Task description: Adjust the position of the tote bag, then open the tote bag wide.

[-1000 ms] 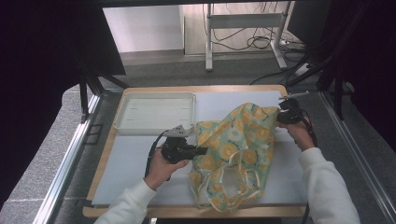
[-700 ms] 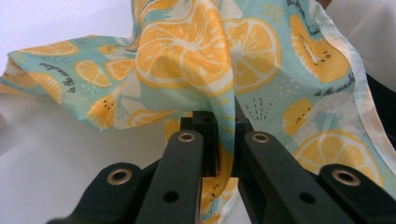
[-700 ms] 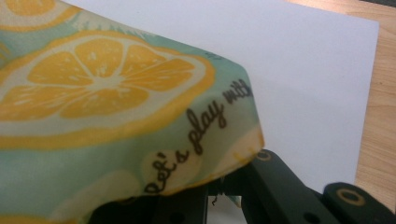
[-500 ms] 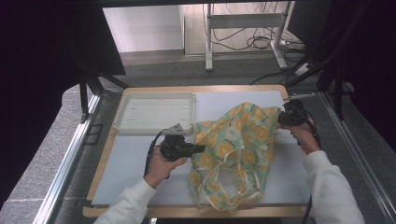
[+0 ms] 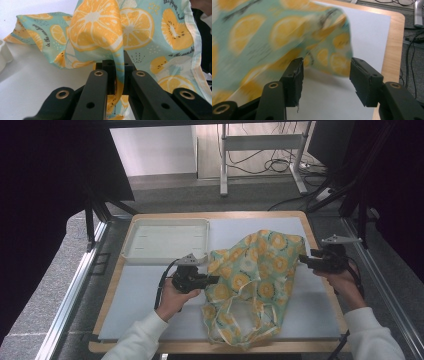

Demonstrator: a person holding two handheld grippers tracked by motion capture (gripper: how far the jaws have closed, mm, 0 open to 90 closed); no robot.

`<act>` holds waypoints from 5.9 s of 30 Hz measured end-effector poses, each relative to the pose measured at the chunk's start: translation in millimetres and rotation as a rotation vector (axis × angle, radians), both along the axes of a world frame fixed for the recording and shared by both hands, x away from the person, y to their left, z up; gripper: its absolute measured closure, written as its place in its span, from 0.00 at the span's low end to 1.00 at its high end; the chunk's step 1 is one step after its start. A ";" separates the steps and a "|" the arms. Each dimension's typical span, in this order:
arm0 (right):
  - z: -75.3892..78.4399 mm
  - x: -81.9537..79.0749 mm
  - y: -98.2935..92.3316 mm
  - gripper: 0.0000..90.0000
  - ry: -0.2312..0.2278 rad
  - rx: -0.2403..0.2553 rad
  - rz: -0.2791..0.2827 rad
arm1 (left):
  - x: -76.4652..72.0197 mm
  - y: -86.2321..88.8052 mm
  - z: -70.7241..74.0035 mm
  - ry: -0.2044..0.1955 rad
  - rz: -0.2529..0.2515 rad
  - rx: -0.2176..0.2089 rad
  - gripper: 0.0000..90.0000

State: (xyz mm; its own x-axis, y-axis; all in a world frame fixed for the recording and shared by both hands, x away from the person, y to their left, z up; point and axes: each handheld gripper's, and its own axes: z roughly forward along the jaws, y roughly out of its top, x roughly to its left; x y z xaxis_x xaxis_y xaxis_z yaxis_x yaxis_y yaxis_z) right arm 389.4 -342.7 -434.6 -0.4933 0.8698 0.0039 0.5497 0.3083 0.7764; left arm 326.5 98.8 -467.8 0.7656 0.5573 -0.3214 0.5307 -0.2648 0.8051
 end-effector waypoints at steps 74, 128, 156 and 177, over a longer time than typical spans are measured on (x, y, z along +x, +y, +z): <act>-39.7 -116.1 47.2 0.90 0.043 0.044 0.087 | 3.1 -3.5 -10.3 -0.018 0.044 0.036 0.94; -71.1 -121.9 0.4 0.76 0.110 0.006 0.021 | 6.8 -22.6 -36.0 -0.012 0.053 0.136 0.59; -44.1 -138.3 15.3 0.54 0.003 0.045 0.103 | -37.5 -26.1 -11.0 -0.064 -0.057 0.159 0.48; -47.3 -140.3 58.9 0.50 0.059 0.010 0.251 | -49.0 -45.9 -14.2 -0.044 -0.142 0.169 0.45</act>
State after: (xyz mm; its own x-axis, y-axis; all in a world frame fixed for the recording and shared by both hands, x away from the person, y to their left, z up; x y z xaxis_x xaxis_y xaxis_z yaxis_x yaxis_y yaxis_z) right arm 249.1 -283.8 -481.9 -0.6926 0.7198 0.0470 0.5015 0.4337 0.7486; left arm 277.5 53.0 -482.0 0.8514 0.4859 -0.1974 0.4439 -0.4671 0.7647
